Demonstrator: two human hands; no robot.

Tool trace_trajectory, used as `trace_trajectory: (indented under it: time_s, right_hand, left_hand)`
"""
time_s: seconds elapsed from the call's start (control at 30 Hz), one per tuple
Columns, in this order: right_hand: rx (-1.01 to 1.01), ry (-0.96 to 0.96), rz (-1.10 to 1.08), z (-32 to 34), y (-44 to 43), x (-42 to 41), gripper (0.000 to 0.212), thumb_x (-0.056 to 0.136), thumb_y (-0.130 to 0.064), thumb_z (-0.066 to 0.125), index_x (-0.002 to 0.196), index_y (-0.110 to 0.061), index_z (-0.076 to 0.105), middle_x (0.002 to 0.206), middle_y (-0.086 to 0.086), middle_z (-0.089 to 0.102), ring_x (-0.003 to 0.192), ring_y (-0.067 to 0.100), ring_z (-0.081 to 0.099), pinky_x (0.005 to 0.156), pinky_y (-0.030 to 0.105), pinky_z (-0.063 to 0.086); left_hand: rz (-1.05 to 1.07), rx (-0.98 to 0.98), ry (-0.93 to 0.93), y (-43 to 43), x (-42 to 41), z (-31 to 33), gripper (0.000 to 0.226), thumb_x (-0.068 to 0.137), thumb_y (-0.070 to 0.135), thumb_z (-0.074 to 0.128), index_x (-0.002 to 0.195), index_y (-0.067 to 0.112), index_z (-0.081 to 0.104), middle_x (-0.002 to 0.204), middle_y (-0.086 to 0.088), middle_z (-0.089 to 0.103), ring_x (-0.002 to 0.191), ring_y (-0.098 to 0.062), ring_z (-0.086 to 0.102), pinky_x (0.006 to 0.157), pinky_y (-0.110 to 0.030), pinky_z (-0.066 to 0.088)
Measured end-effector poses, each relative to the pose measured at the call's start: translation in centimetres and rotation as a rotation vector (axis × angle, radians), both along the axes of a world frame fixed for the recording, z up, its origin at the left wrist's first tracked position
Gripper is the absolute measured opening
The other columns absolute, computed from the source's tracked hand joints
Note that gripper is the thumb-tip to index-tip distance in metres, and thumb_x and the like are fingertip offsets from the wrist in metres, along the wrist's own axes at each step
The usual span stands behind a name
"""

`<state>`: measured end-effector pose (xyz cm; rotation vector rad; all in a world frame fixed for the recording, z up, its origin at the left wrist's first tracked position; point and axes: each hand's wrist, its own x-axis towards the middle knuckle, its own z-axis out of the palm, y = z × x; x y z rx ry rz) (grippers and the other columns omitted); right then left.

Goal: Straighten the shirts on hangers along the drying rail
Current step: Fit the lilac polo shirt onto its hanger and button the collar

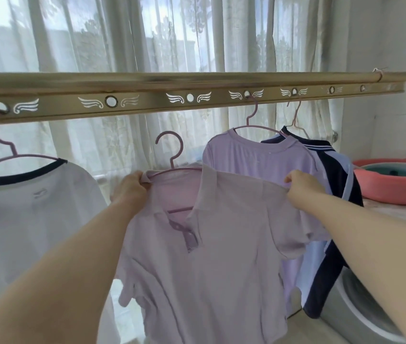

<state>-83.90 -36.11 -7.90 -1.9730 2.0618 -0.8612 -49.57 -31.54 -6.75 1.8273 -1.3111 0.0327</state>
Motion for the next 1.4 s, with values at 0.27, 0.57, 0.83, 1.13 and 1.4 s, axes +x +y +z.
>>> trace_trajectory:
  time_s: [0.27, 0.57, 0.83, 1.13, 1.4]
  right_hand:
    - [0.101, -0.195, 0.037, -0.3, 0.5, -1.7, 0.045, 0.093, -0.041, 0.051, 0.128, -0.013, 0.048, 0.128, 0.012, 0.053, 0.115, 0.034, 0.055, 0.085, 0.034, 0.043]
    - [-0.093, -0.118, 0.360, 3.0, 2.0, 3.0, 0.032, 0.090, -0.018, 0.048, 0.119, -0.020, 0.063, 0.123, -0.001, 0.064, 0.118, 0.022, 0.055, 0.100, 0.036, 0.042]
    - [-0.041, 0.006, 0.555, 6.8, 2.6, 7.2, 0.042, 0.091, -0.032, 0.056, 0.057, -0.012, 0.044, 0.059, 0.007, 0.036, 0.061, 0.016, 0.033, 0.054, 0.027, 0.022]
    - [-0.207, -0.087, 0.407, 11.5, 0.8, 12.3, 0.020, 0.083, -0.018, 0.056, 0.067, -0.011, 0.066, 0.067, 0.005, 0.047, 0.066, 0.019, 0.039, 0.057, 0.026, 0.031]
    - [-0.295, -0.061, 0.239, 14.0, -3.3, 15.2, 0.034, 0.082, -0.015, 0.054, 0.050, -0.014, 0.045, 0.056, 0.001, 0.044, 0.055, 0.018, 0.040, 0.045, 0.025, 0.028]
  left_hand:
    - [-0.040, -0.123, 0.163, -0.2, -1.0, 0.0, 0.013, 0.093, 0.014, 0.049, 0.093, 0.009, 0.061, 0.086, -0.009, 0.060, 0.085, -0.030, 0.056, 0.076, -0.037, 0.045]
    - [-0.327, 0.008, -0.026, -1.7, -5.3, 0.7, 0.006, 0.090, 0.009, 0.057, 0.086, 0.010, 0.062, 0.071, 0.002, 0.053, 0.069, -0.015, 0.048, 0.061, -0.027, 0.037]
    - [-0.292, -0.062, 0.015, -2.4, -5.5, 2.2, 0.032, 0.090, 0.013, 0.059, 0.061, 0.023, 0.049, 0.060, 0.005, 0.046, 0.061, -0.013, 0.042, 0.052, -0.026, 0.030]
    - [-0.312, -0.157, 0.213, -7.5, -3.7, 5.3, 0.019, 0.087, 0.012, 0.062, 0.069, 0.019, 0.063, 0.073, -0.004, 0.061, 0.075, -0.023, 0.055, 0.073, -0.038, 0.048]
    - [-0.397, -0.188, 0.182, -13.3, -1.9, 8.3, 0.021, 0.087, 0.013, 0.062, 0.067, 0.018, 0.060, 0.063, 0.002, 0.054, 0.070, -0.020, 0.050, 0.058, -0.025, 0.037]
